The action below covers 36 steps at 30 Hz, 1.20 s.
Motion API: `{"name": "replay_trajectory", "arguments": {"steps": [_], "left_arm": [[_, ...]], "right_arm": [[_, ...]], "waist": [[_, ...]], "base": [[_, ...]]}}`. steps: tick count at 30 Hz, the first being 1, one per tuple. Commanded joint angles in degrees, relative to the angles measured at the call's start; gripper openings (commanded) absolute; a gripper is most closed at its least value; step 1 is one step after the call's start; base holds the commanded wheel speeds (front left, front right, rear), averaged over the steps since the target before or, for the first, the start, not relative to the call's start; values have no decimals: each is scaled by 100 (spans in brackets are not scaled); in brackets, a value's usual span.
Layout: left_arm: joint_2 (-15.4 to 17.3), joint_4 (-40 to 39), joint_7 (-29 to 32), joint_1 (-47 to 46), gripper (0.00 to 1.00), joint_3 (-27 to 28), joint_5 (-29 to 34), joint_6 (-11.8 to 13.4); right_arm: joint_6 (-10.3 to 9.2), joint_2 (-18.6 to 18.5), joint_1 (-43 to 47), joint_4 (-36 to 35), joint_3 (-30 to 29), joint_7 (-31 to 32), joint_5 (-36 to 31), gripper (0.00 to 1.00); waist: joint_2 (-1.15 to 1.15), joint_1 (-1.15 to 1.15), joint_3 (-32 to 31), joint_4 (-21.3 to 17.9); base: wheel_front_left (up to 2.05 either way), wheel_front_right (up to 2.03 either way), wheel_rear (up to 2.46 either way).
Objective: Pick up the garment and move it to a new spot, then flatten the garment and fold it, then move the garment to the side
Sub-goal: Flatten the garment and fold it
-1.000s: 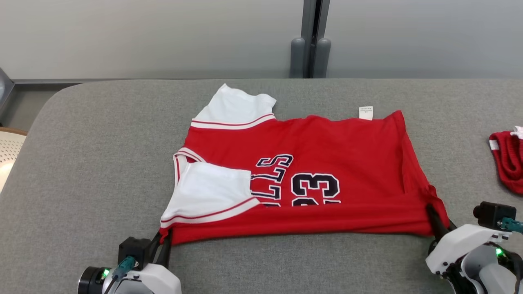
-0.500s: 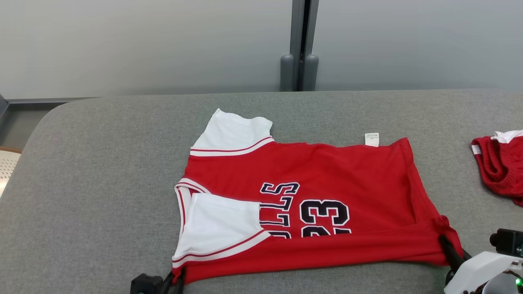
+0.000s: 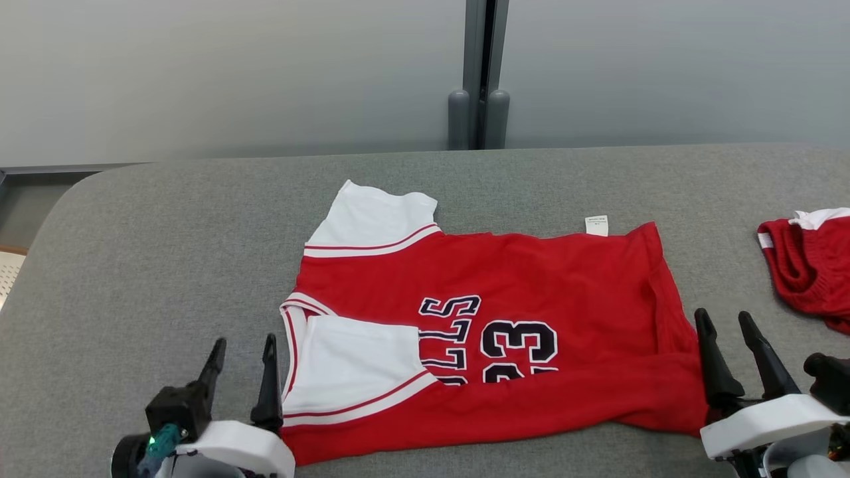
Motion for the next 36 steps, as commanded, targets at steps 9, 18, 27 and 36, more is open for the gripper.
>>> {"name": "replay_trajectory", "arguments": {"steps": [9,18,27,36], "left_arm": [[-100,-535,-20,-231,100,55,394,-233],[191,525,266,-1681,100,-254,877,-417],[942,1679,1736,-4185,100,-677,1031,-893],[1816,2323,3621,-5831,100,-1808,-273,-935]], "right_arm": [[0,75,-77,-344,141,-275,-601,100],[0,46,-743,-445,266,-256,-908,100],[0,145,-1720,-611,480,-218,-1050,100],[0,204,-2383,-689,873,-273,-1006,100]], "waist": [[0,0,147,-189],[0,0,940,-536],[0,0,2162,-1043],[0,0,2794,-1502]], "base": [[0,0,0],[0,0,0],[0,0,0],[0,0,0]]}}
